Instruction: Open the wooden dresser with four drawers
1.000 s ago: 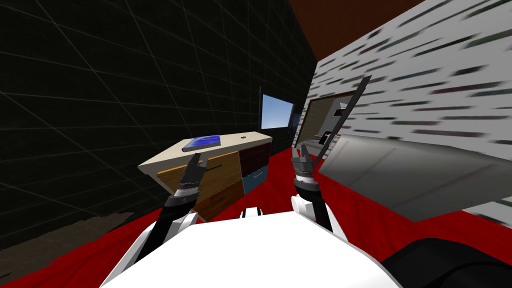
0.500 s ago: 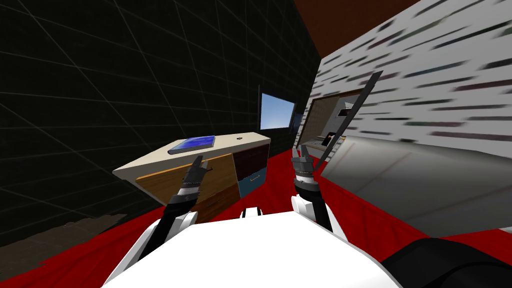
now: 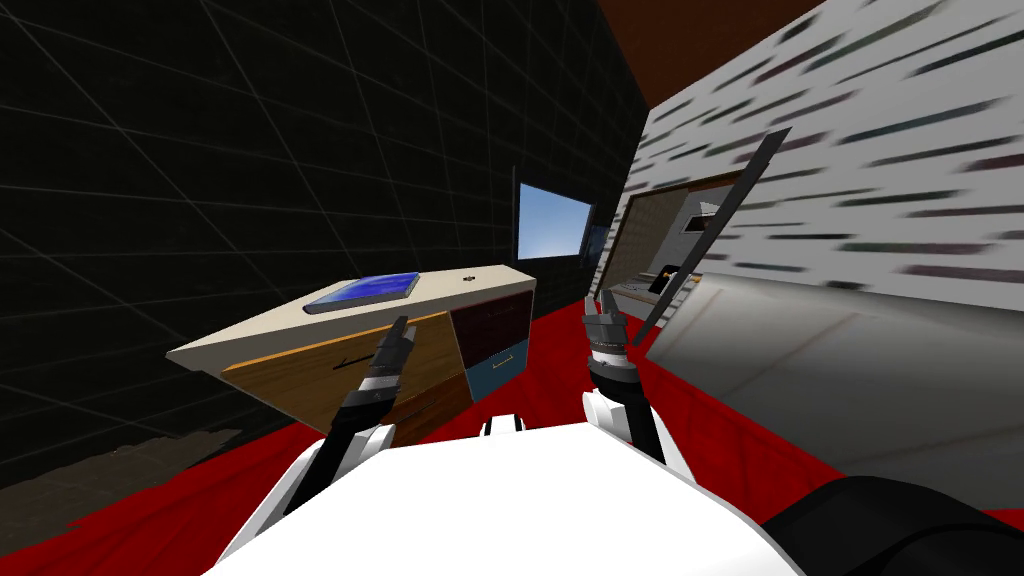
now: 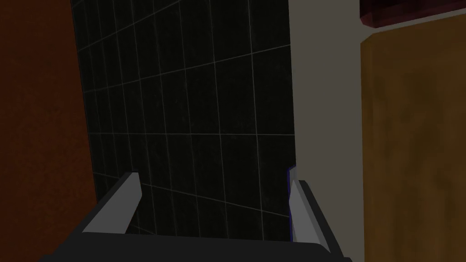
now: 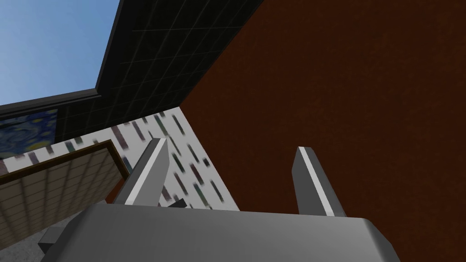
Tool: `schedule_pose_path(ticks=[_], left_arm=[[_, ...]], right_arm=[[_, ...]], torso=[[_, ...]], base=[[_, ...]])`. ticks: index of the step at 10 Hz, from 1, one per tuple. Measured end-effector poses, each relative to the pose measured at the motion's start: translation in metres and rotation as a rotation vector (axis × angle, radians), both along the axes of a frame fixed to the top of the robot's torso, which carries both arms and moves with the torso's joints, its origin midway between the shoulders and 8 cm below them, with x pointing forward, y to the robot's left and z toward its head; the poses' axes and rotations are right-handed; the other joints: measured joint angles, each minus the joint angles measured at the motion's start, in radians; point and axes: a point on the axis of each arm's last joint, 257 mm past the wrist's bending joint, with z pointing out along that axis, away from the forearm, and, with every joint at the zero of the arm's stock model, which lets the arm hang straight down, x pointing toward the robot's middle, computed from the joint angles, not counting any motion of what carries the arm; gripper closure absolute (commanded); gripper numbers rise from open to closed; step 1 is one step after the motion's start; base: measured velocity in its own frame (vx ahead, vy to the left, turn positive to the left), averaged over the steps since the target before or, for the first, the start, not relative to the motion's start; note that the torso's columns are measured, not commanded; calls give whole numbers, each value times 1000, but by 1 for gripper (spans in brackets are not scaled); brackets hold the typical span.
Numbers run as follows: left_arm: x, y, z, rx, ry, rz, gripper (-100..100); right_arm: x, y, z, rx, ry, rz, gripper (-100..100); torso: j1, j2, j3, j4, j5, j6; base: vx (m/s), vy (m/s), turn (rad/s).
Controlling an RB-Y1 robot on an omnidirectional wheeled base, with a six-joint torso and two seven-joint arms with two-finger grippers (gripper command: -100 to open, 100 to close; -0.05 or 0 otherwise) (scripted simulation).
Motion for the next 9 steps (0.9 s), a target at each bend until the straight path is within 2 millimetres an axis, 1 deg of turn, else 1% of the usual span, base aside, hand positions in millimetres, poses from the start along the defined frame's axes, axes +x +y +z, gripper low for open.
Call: schedule_pose_path(ticks=[4,6,9], left_arm=[[9,14,-24,-3,52,22,-100],[14,22,-39,-6,83,38,-100],[22,37,-61,-18,131,64,-100]], right_arm=[[0,0,0,0,0,0,0],[0,0,0,0,0,0,0],[0,0,0,0,0,0,0]], torso=[[-2,-2,-1,0,-1,0],[-5,0,0,0,-1,0],[-1,1,0,0,0,0]], base=[[82,-146,43],[92,-218,73],[81,-202,51]])
